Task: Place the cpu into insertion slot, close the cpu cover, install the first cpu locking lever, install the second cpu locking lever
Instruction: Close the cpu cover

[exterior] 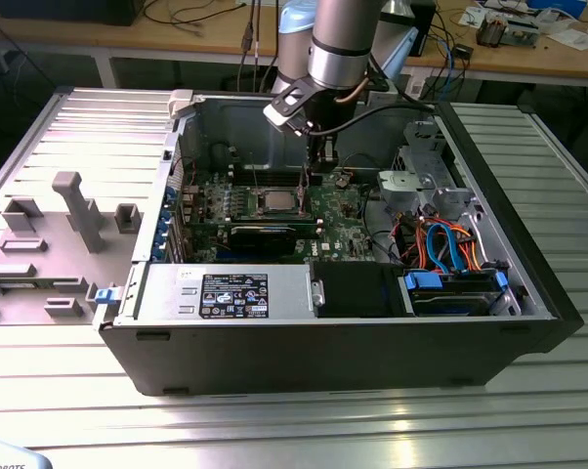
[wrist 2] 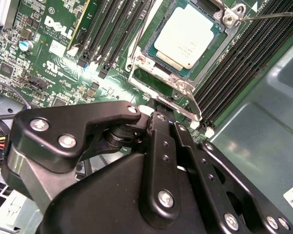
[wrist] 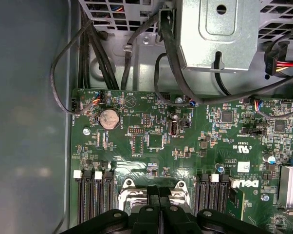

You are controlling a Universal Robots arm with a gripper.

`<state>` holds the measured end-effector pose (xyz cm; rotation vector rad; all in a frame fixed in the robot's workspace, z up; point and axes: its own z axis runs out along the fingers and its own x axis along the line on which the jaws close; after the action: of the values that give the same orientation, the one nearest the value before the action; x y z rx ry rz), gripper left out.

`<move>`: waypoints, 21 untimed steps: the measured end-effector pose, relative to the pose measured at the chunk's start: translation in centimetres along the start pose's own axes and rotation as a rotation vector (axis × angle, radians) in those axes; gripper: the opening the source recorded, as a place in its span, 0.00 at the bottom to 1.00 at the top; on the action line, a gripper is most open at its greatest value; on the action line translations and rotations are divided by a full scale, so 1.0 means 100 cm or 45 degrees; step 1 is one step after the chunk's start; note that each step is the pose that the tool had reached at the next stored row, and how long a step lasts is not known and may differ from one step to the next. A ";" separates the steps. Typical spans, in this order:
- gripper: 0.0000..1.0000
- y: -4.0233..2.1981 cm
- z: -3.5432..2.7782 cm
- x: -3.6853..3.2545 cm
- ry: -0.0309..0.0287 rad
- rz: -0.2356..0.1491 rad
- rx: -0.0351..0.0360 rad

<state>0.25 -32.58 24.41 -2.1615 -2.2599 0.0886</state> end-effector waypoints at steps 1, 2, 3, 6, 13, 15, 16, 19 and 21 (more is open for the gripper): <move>0.11 -0.0003 0.0000 0.0000 0.0000 0.000 0.0000; 0.11 -0.0005 0.0000 0.0000 0.0001 0.000 0.0001; 0.11 -0.0008 0.0001 0.0001 0.0000 0.000 0.0000; 0.11 -0.0011 0.0001 0.0001 0.0001 0.000 0.0000; 0.11 -0.0027 0.0002 0.0001 0.0000 0.000 0.0000; 0.11 -0.0033 0.0003 0.0002 -0.0001 0.000 0.0001; 0.11 -0.0033 0.0003 0.0002 -0.0001 0.000 0.0001; 0.11 -0.0034 0.0004 0.0002 0.0000 0.000 0.0001; 0.11 -0.0047 0.0007 0.0003 0.0001 0.000 0.0000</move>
<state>-0.22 -32.58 24.36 -2.1615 -2.2598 0.0885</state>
